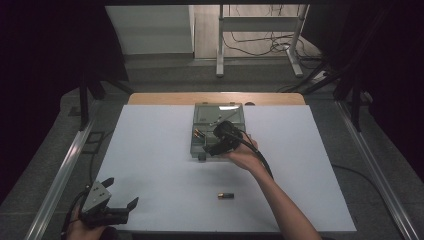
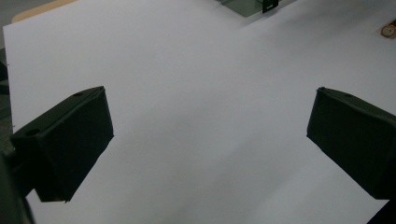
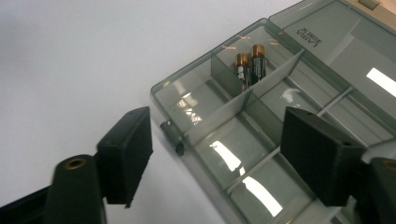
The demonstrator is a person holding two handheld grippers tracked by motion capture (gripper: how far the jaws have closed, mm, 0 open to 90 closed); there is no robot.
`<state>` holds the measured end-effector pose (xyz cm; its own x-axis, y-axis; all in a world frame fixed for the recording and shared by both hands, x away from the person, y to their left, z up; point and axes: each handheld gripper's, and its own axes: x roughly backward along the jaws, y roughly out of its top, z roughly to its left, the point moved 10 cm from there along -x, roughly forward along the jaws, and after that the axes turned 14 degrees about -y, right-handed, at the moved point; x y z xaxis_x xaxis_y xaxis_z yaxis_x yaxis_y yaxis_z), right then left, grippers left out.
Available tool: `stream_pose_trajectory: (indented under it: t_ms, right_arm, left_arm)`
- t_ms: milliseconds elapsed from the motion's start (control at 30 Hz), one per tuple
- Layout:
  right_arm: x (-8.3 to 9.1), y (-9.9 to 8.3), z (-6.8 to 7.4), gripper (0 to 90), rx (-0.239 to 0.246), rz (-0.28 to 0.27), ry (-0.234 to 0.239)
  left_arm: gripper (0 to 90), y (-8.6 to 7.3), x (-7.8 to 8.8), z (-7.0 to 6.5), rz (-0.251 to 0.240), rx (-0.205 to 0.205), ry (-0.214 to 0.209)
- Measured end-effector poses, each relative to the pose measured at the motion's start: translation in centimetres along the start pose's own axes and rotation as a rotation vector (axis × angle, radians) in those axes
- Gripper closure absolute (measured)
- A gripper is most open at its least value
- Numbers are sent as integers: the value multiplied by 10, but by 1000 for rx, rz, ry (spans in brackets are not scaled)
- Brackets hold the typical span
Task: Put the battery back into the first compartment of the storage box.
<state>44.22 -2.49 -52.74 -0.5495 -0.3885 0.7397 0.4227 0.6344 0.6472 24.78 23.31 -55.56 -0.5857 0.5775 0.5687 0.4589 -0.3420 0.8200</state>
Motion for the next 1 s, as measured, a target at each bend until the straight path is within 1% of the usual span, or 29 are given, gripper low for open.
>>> stream_pose_trajectory:
  t_ms: [133, 200, 233, 300, 333, 400, 433, 467, 500, 633, 667, 700, 733, 767, 800, 900, 933, 1000]
  right_arm:
    - [6, -9, 2, 163, -7, -3, -3]
    - [6, -20, 1, 128, -12, 14, -10]
    - [6, -20, 1, 128, -12, 14, -10]
    - [6, -27, 0, 97, -18, 33, -9]
    - [7, -34, 1, 44, -2, 65, -6]
    - [9, -37, 2, 38, 5, 72, -7]
    - [11, -39, 2, 30, 12, 66, -8]
    - [14, -42, 4, 8, 15, 59, 8]
    - [14, -42, 4, 8, 15, 59, 8]
    - [20, -52, 9, 0, 29, 69, 32]
    - [22, -56, 11, 0, 28, 78, 43]
    - [22, -56, 11, 0, 28, 78, 43]
    - [25, -61, 13, 0, 24, 88, 50]
    - [25, -61, 13, 0, 24, 88, 50]
    - [28, -66, 15, 0, 23, 104, 43]
    - [30, -71, 16, 0, 24, 112, 43]
    - [33, -74, 15, 0, 2, 116, 27]
    - [34, -76, 16, 0, -5, 119, 27]
  left_arm:
    - [11, 0, 0, 0, 2, -2, 1]
    - [11, 0, 0, 0, 3, -2, 1]
    - [11, 0, 0, 0, 3, -2, 1]
    - [12, 0, 0, -1, 4, -3, 1]
    - [11, 0, 0, 0, 3, -3, 1]
    - [11, 0, 0, 0, 4, -4, 0]
    - [11, 0, 0, -1, 4, -4, 0]
    - [12, 0, 0, -1, 5, -4, 0]
    - [12, 0, 0, -1, 5, -6, 0]
    - [11, 0, 0, -1, 6, -9, 1]
    - [11, 0, 0, -1, 5, -8, 0]
    - [11, 0, 0, -1, 5, -8, 0]
    - [11, 0, 0, -1, 5, -7, 0]
    - [11, 0, 0, -1, 5, -8, 0]
    - [12, 0, 0, -1, 5, -8, 0]
    - [12, 0, 0, -1, 5, -9, 0]
    - [11, 0, 0, -1, 5, -8, 0]
    - [11, 0, -1, -1, 5, -8, 1]
